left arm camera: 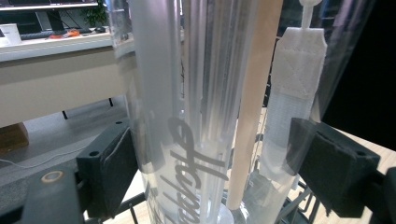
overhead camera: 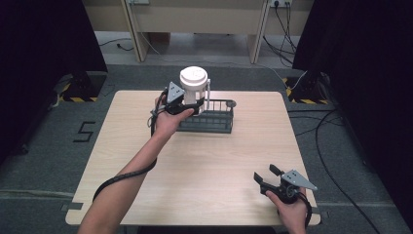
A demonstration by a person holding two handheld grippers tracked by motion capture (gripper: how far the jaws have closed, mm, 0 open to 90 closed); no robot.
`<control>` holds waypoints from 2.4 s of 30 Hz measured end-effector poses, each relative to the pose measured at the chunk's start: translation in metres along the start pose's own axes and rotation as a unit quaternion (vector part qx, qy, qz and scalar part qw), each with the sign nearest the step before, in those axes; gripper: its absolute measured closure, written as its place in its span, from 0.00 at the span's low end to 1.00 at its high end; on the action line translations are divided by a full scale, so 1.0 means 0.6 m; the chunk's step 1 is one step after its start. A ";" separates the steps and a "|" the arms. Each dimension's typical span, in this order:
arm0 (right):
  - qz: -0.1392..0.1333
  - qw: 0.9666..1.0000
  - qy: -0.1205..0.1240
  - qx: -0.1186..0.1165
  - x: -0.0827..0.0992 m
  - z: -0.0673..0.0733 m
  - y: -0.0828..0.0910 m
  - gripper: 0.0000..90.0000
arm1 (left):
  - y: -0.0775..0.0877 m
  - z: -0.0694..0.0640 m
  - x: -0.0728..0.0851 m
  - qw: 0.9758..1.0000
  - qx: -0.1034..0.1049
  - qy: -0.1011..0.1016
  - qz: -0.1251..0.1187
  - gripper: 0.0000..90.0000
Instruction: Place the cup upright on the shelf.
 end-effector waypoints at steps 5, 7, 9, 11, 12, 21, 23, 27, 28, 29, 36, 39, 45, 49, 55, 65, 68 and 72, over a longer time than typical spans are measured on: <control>0.000 1.000 0.000 -0.001 0.000 0.000 0.000 0.28 | -0.012 0.000 0.001 1.000 -0.002 0.003 0.002 0.19; -0.001 1.000 0.001 0.000 0.000 -0.001 0.000 0.28 | -0.016 0.000 0.002 1.000 -0.003 0.004 0.003 0.19; -0.001 1.000 0.001 0.000 0.000 -0.001 0.000 0.28 | -0.019 0.002 0.003 1.000 -0.005 0.006 0.003 0.19; -0.001 1.000 0.001 0.000 0.000 0.000 0.000 0.28 | -0.024 0.003 0.005 1.000 -0.008 0.010 0.004 0.19; -0.002 1.000 0.001 0.000 0.000 0.000 0.000 0.28 | -0.026 0.005 0.006 1.000 -0.009 0.008 0.006 0.19; 0.000 1.000 0.000 -0.003 0.000 0.000 0.000 0.28 | -0.044 0.006 0.015 1.000 -0.014 0.013 0.012 0.19; 0.000 1.000 -0.001 -0.003 0.000 0.001 0.000 0.28 | -0.048 0.006 0.016 1.000 -0.016 0.014 0.013 0.19; 0.000 1.000 -0.001 -0.004 0.000 0.001 0.000 0.27 | -0.056 0.007 0.021 1.000 -0.019 0.016 0.017 0.19; 0.000 1.000 -0.001 -0.004 0.000 0.001 0.000 0.27 | -0.058 0.007 0.022 0.999 -0.021 0.018 0.018 0.19; 0.000 1.000 -0.002 -0.004 0.000 0.001 0.000 0.27 | -0.059 0.008 0.023 0.999 -0.023 0.019 0.019 0.19; 0.000 1.000 -0.001 -0.006 0.000 0.001 0.000 0.27 | -0.071 0.011 0.039 0.999 -0.031 0.027 0.029 0.19; 0.000 1.000 -0.002 -0.006 0.000 0.001 0.000 0.27 | -0.075 0.016 0.047 0.998 -0.036 0.032 0.034 0.19; 0.000 1.000 -0.004 -0.007 0.000 0.001 0.000 0.27 | -0.081 0.019 0.059 0.998 -0.040 0.040 0.039 0.19; 0.000 1.000 -0.004 -0.007 0.000 0.001 0.000 0.27 | -0.084 0.017 0.065 0.998 -0.040 0.039 0.043 0.19; 0.000 1.000 -0.004 -0.007 0.000 0.001 0.000 0.27 | -0.088 0.012 0.078 0.997 -0.038 0.043 0.053 0.19; 0.001 1.000 -0.004 -0.008 0.000 0.001 0.000 0.27 | -0.092 0.014 0.097 0.996 -0.043 0.044 0.061 0.19; 0.001 1.000 -0.004 -0.008 0.000 0.001 0.000 0.27 | -0.091 0.015 0.097 0.996 -0.044 0.046 0.061 0.19; 0.001 1.000 -0.004 -0.008 0.000 0.002 0.000 0.27 | -0.090 0.015 0.098 0.996 -0.045 0.046 0.059 0.19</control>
Point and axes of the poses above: each handheld gripper's, and its own axes: y roughly backward along the jaws, x roughly out of its underside, z roughly to its left, the point moved 9 cm from there along -y, roughly forward along the jaws, and after that the axes turned 13 degrees about y, right-handed, at the moved point
